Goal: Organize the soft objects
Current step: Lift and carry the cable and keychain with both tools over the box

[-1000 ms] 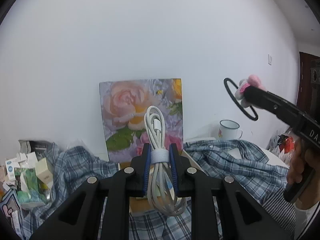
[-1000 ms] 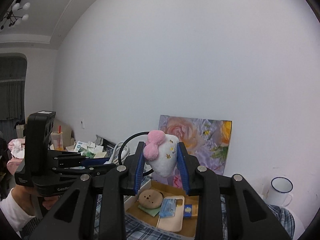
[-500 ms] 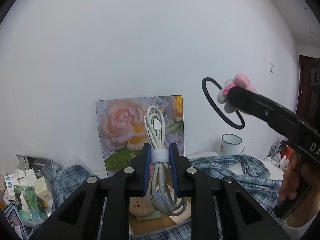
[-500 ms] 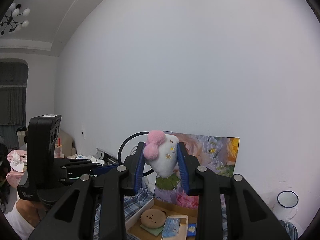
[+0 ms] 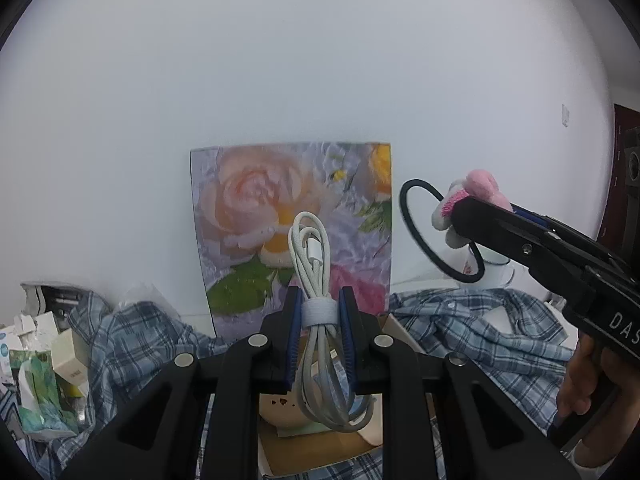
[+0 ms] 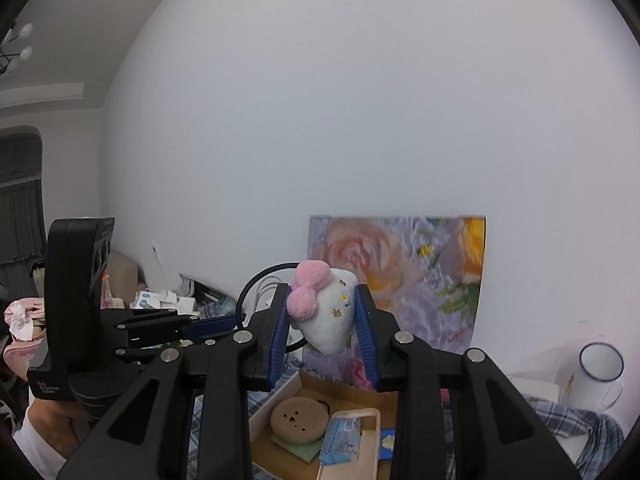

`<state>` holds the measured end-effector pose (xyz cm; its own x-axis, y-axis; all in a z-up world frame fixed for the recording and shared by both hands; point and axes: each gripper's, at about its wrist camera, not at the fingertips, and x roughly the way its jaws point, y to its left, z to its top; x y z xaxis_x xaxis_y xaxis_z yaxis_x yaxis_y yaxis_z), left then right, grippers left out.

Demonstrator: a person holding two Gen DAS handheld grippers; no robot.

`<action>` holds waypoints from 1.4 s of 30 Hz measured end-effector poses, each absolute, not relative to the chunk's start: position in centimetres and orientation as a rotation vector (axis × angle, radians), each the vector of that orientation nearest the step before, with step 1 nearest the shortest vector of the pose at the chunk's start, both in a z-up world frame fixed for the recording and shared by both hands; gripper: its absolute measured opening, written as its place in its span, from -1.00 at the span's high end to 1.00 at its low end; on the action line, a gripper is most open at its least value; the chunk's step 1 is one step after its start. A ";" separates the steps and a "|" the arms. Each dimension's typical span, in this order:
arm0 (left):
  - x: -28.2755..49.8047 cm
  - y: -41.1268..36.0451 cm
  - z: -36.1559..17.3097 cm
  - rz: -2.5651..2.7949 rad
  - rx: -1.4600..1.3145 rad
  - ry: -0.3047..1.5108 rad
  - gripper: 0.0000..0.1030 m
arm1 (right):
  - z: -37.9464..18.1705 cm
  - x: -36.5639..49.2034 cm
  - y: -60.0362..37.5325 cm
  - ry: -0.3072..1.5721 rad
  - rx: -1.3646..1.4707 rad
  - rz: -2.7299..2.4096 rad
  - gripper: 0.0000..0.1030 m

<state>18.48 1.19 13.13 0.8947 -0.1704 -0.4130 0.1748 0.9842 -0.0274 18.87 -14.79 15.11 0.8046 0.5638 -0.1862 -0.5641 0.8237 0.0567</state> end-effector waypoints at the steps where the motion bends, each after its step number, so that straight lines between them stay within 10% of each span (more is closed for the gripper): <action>1: 18.7 1.2 12.7 -0.176 0.010 0.434 0.62 | 14.8 19.3 -14.8 0.206 -0.001 0.602 0.41; 42: 25.4 1.3 1.1 -0.123 0.045 0.725 0.62 | 1.7 27.8 -13.2 0.609 0.029 0.568 0.41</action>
<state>25.41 1.30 1.08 0.7418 -0.0961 -0.6637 0.1276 0.9918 -0.0010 27.78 -13.18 1.67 0.6724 0.5130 -0.5336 -0.4965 0.8473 0.1889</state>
